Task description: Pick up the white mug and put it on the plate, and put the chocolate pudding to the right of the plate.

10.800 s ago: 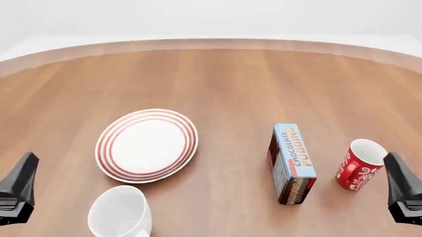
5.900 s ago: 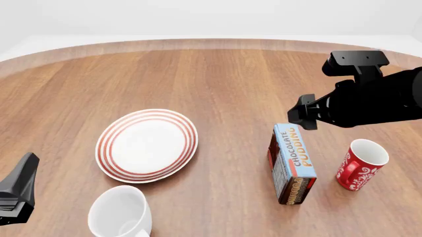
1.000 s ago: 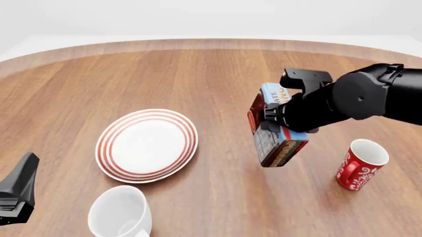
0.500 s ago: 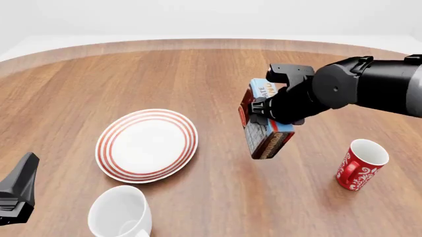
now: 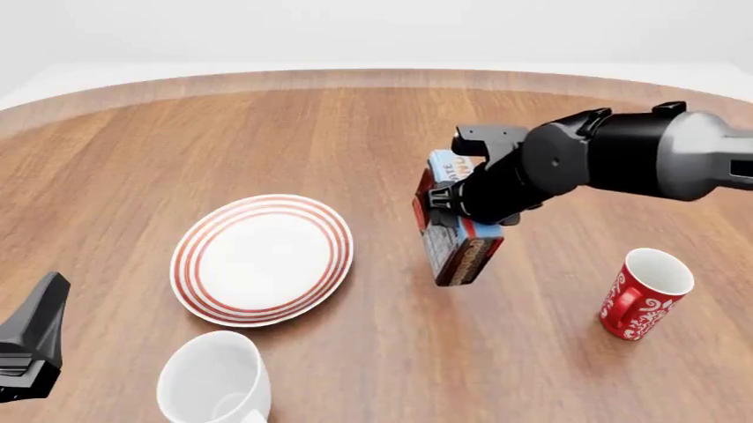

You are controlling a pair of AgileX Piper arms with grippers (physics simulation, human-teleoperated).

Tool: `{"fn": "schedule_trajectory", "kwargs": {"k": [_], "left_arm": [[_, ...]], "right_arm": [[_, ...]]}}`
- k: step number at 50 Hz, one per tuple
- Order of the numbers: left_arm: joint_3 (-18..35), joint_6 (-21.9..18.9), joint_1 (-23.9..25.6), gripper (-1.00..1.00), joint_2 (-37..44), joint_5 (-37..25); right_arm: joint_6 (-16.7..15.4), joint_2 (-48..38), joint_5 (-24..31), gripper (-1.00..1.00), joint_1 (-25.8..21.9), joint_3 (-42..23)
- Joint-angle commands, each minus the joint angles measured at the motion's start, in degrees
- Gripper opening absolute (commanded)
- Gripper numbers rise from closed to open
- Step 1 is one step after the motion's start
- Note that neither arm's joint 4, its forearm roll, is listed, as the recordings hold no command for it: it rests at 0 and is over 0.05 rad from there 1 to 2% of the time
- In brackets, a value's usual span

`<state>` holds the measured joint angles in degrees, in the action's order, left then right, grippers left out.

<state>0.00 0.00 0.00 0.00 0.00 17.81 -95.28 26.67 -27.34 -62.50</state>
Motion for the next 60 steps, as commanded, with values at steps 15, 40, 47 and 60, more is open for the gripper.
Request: {"fn": "schedule_trajectory", "kwargs": {"k": [15,40,47,60], "left_arm": [[0.0,0.0,0.0,1.0,0.0,0.0],[0.0,0.0,0.0,1.0,0.0,0.0],[0.0,0.0,0.0,1.0,0.0,0.0],[0.0,0.0,0.0,1.0,0.0,0.0]], "right_arm": [[0.1,-5.5,-1.4,-1.0,-0.2,-2.1],[0.4,-8.3,-2.5,-1.0,-0.6,-2.4],[0.8,-8.8,-2.7,-1.0,-0.9,-2.3],[1.4,-9.6,-3.0,-1.0,-1.5,-2.0]]}}
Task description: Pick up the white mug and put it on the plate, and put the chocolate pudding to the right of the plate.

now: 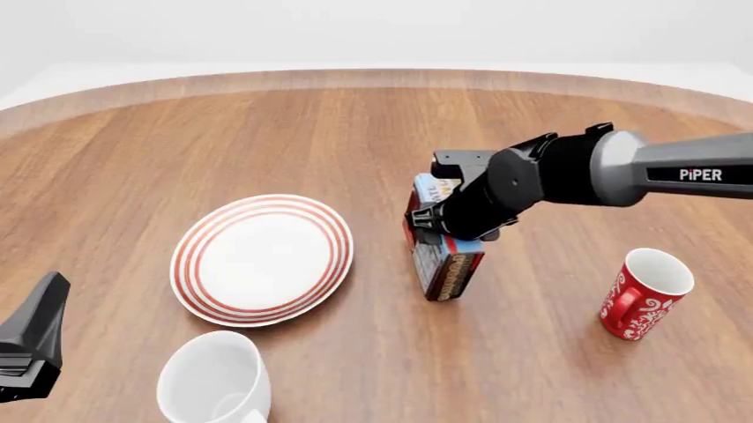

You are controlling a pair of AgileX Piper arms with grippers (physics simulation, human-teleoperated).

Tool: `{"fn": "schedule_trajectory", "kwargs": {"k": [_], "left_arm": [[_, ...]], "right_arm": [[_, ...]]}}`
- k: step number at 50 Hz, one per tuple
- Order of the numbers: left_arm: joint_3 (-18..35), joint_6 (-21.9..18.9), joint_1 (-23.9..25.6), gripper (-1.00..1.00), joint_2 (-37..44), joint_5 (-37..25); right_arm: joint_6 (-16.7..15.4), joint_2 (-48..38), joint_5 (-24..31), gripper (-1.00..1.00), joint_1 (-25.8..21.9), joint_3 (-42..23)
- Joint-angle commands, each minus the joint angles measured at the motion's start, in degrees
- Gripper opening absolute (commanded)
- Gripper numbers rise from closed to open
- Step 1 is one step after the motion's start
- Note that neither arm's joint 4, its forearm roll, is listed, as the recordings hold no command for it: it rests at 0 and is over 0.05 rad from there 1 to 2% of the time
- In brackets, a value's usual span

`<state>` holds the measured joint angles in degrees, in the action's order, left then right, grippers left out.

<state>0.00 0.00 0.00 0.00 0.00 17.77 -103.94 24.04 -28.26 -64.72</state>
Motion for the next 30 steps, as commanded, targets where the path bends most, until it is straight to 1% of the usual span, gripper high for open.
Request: {"fn": "schedule_trajectory", "kwargs": {"k": [1,19,20,23,30], "left_arm": [[0.0,0.0,0.0,1.0,0.0,0.0],[0.0,0.0,0.0,1.0,0.0,0.0],[0.0,0.0,0.0,1.0,0.0,0.0],[0.0,0.0,0.0,1.0,0.0,0.0],[0.0,0.0,0.0,1.0,0.0,0.0]], "right_arm": [[1.4,-1.0,-0.4,-1.0,-0.5,0.1],[2.3,-1.9,-0.7,-1.0,-1.2,0.2],[2.1,-1.9,-0.7,1.0,-1.1,0.2],[2.5,-1.6,-0.6,1.0,-1.0,0.1],[1.8,-0.5,-0.1,1.0,-0.5,-0.3]]}}
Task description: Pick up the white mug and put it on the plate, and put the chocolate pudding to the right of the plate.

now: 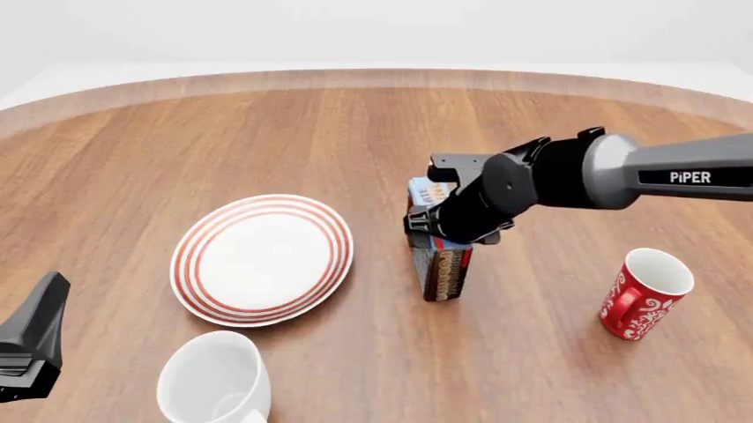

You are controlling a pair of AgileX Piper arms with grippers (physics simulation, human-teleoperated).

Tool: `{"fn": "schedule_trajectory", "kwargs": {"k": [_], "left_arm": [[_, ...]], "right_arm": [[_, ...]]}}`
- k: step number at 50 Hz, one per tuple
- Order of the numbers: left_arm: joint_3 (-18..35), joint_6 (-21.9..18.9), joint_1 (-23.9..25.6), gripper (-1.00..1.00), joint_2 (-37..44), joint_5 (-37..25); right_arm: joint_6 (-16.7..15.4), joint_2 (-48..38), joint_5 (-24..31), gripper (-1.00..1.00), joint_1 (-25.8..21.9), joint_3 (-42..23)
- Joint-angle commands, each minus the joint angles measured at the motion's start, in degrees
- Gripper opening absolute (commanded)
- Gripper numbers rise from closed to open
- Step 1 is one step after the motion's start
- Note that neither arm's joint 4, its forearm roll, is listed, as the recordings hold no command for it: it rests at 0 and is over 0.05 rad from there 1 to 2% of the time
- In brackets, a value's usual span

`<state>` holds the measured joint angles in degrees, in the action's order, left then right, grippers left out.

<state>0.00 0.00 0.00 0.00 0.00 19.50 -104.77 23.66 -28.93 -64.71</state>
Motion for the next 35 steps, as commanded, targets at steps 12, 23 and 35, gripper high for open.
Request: {"fn": "schedule_trajectory", "kwargs": {"k": [12,23,35], "left_arm": [[0.0,0.0,0.0,1.0,0.0,0.0],[0.0,0.0,0.0,1.0,0.0,0.0],[0.0,0.0,0.0,1.0,0.0,0.0]], "right_arm": [[-2.1,2.4,1.2,1.0,1.3,-1.4],[-3.6,4.6,1.8,1.0,1.9,-1.6],[-4.0,6.6,1.8,1.0,1.9,-0.9]]}}
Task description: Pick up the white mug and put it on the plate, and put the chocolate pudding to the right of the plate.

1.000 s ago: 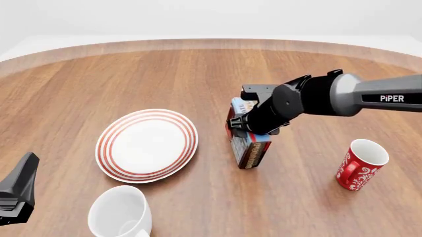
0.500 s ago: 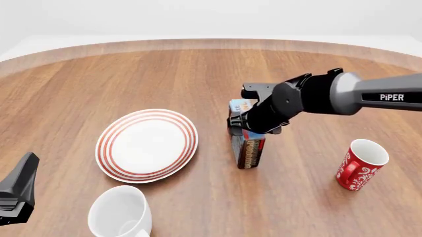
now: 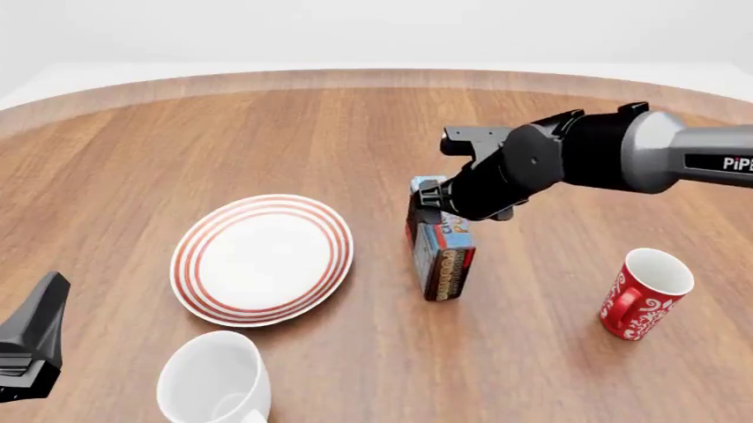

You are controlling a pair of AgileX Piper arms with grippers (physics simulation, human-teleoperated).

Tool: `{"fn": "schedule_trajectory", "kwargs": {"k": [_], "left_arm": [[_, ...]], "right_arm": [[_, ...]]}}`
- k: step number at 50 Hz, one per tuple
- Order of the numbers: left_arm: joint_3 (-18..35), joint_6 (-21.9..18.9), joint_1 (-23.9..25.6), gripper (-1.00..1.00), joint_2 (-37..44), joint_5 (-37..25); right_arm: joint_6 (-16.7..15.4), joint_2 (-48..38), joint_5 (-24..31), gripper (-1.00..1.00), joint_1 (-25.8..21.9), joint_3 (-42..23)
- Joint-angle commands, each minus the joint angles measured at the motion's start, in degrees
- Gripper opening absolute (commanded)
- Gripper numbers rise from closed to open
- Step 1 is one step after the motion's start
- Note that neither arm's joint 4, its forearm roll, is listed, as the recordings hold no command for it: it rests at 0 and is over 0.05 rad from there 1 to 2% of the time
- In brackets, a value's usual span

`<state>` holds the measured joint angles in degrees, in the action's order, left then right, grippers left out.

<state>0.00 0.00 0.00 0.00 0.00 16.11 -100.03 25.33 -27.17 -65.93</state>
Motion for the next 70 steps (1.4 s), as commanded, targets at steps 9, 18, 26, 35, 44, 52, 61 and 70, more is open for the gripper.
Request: {"fn": "schedule_trajectory", "kwargs": {"k": [9,18,26,35,44,52,61,70], "left_arm": [[0.0,0.0,0.0,1.0,0.0,0.0],[0.0,0.0,0.0,1.0,0.0,0.0],[0.0,0.0,0.0,1.0,0.0,0.0],[0.0,0.0,0.0,1.0,0.0,0.0],[0.0,0.0,0.0,1.0,0.0,0.0],[0.0,0.0,0.0,1.0,0.0,0.0],[0.0,0.0,0.0,1.0,0.0,0.0],[0.0,0.0,0.0,1.0,0.0,0.0]], "right_arm": [[-0.5,4.0,-0.2,1.0,0.0,1.4],[-0.4,6.1,-0.8,1.0,-0.4,2.9],[0.7,8.7,-2.5,1.0,-1.4,5.1],[1.1,11.4,-3.6,1.0,-1.6,7.5],[1.0,14.7,-5.3,1.0,-2.0,10.7],[1.2,17.7,-6.7,1.0,-3.1,13.0],[0.8,20.5,-8.1,1.0,-3.0,15.8],[0.0,24.3,-9.8,1.0,-2.8,19.2]]}}
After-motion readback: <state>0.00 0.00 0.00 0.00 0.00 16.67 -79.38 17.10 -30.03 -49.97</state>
